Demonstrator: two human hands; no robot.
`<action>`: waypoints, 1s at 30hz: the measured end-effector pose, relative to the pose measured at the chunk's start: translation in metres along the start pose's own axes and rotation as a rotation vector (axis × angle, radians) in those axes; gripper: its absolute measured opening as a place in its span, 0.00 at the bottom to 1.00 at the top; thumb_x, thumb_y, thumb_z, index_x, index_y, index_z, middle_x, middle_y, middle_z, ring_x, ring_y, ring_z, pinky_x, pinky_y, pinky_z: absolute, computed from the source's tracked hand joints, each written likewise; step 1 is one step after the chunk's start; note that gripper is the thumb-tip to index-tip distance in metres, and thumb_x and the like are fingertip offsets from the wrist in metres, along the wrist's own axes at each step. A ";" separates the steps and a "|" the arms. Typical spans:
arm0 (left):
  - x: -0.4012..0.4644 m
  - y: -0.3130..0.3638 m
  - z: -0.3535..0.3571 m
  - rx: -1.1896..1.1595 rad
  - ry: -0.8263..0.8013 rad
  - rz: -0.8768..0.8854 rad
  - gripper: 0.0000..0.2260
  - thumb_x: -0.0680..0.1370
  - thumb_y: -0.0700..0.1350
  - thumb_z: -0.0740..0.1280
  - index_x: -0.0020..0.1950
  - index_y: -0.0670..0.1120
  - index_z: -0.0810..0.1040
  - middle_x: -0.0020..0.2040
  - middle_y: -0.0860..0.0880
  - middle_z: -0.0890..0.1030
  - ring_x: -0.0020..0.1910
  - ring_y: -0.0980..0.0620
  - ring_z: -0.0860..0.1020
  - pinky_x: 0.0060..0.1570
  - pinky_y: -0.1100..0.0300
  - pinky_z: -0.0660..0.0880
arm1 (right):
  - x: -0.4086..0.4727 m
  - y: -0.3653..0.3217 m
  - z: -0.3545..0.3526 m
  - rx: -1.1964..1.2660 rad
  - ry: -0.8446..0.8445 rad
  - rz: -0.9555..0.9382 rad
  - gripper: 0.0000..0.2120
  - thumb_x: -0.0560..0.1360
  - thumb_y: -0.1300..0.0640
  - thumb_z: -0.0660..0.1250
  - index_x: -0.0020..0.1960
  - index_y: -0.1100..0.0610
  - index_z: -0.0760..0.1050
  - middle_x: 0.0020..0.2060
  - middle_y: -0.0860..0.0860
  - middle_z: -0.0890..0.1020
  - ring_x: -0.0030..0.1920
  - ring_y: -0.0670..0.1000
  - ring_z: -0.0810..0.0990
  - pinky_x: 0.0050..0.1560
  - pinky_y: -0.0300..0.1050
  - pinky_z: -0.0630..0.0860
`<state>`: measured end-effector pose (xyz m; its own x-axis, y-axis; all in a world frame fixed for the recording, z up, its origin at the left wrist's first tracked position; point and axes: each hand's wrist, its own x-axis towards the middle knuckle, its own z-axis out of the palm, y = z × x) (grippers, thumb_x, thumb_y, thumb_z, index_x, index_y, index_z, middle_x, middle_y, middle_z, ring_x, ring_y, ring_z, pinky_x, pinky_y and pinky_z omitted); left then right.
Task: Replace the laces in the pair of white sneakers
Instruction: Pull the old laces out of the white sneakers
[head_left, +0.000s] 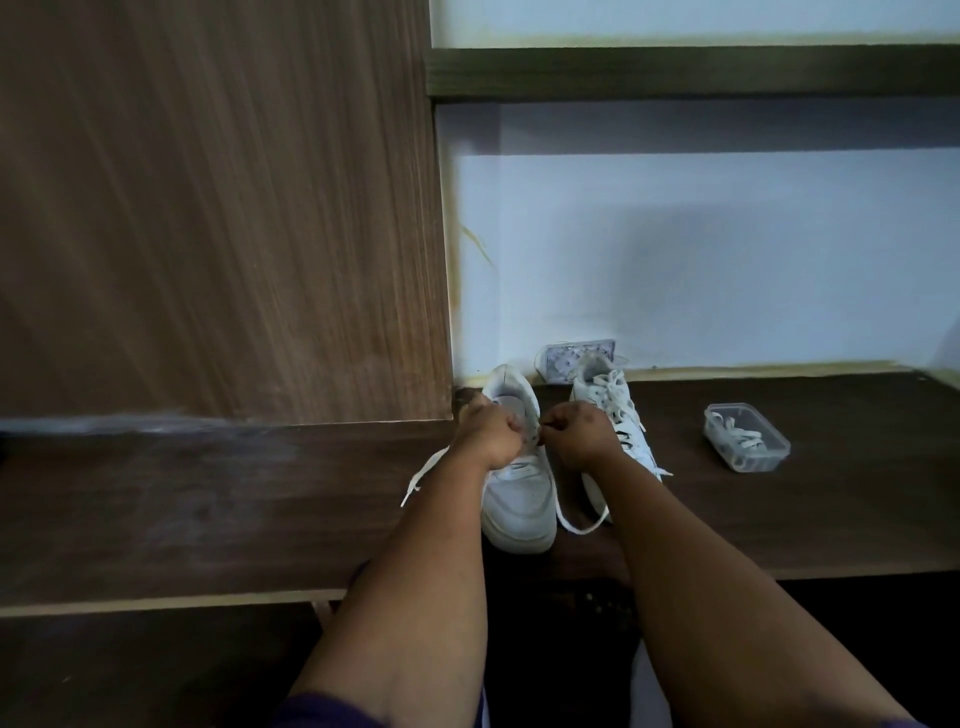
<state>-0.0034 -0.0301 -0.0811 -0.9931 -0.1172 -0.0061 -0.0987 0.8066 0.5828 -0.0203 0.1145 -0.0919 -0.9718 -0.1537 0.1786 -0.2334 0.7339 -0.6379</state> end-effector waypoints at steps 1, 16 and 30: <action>0.000 0.004 -0.004 -0.226 0.064 -0.110 0.14 0.77 0.46 0.65 0.60 0.43 0.79 0.65 0.41 0.71 0.58 0.43 0.75 0.58 0.53 0.77 | 0.000 0.000 -0.001 -0.004 -0.001 0.000 0.06 0.72 0.58 0.67 0.40 0.54 0.82 0.36 0.48 0.81 0.38 0.47 0.77 0.37 0.38 0.70; -0.013 -0.003 -0.022 0.144 0.061 0.082 0.09 0.73 0.55 0.71 0.53 0.60 0.81 0.65 0.51 0.67 0.68 0.45 0.61 0.66 0.50 0.65 | 0.002 0.003 0.001 -0.002 -0.005 -0.016 0.05 0.72 0.59 0.68 0.44 0.57 0.83 0.41 0.53 0.84 0.41 0.49 0.79 0.41 0.38 0.71; -0.012 0.009 -0.061 -1.176 0.095 -0.198 0.10 0.82 0.43 0.58 0.48 0.42 0.78 0.47 0.42 0.80 0.45 0.45 0.78 0.46 0.53 0.75 | 0.001 0.003 -0.002 0.008 -0.010 -0.026 0.05 0.72 0.58 0.68 0.43 0.54 0.83 0.40 0.48 0.84 0.40 0.46 0.78 0.41 0.37 0.71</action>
<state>0.0115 -0.0572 -0.0261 -0.9535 -0.2620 -0.1487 -0.0821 -0.2490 0.9650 -0.0214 0.1174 -0.0922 -0.9656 -0.1794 0.1882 -0.2591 0.7245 -0.6387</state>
